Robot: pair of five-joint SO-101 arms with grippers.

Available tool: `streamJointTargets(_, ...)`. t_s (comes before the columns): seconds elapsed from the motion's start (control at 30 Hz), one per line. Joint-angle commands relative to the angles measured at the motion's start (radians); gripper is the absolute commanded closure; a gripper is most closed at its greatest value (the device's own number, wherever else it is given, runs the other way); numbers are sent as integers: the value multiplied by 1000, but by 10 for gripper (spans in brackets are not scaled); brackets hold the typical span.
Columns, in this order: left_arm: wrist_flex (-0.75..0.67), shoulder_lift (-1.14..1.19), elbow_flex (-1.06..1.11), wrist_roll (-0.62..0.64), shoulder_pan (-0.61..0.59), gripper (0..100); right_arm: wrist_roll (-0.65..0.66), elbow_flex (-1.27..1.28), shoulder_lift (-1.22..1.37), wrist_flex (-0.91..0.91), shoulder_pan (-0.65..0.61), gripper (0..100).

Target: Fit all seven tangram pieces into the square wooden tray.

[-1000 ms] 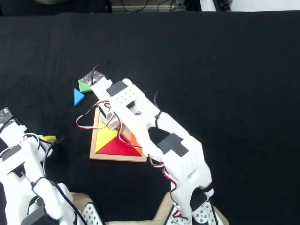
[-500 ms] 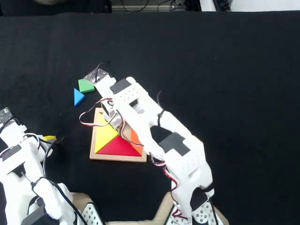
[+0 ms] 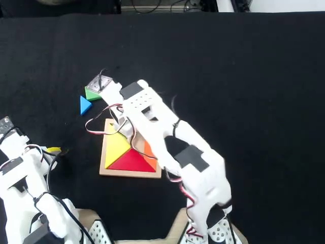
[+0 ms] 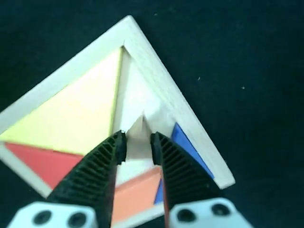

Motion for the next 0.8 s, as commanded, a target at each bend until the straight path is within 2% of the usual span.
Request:
streamJointTargets(0.0, -6, -21, -7, 2, -1, 661, 71, -1, -130, 64, 11, 988)
streamJointTargets(0.1, -6, -21, -7, 2, -1, 661, 172, 4, -220, 115, 14, 988)
streamJointTargets(0.33, -6, -21, -7, 2, -1, 661, 534, 56, -305, 216, -21, 988)
streamJointTargets(0.67, -6, -21, -7, 2, -1, 661, 562, 222, -314, -32, 29, 988)
streamJointTargets(0.77, -8, -21, -7, 2, -1, 661, 649, 240, -314, -52, 17, 988)
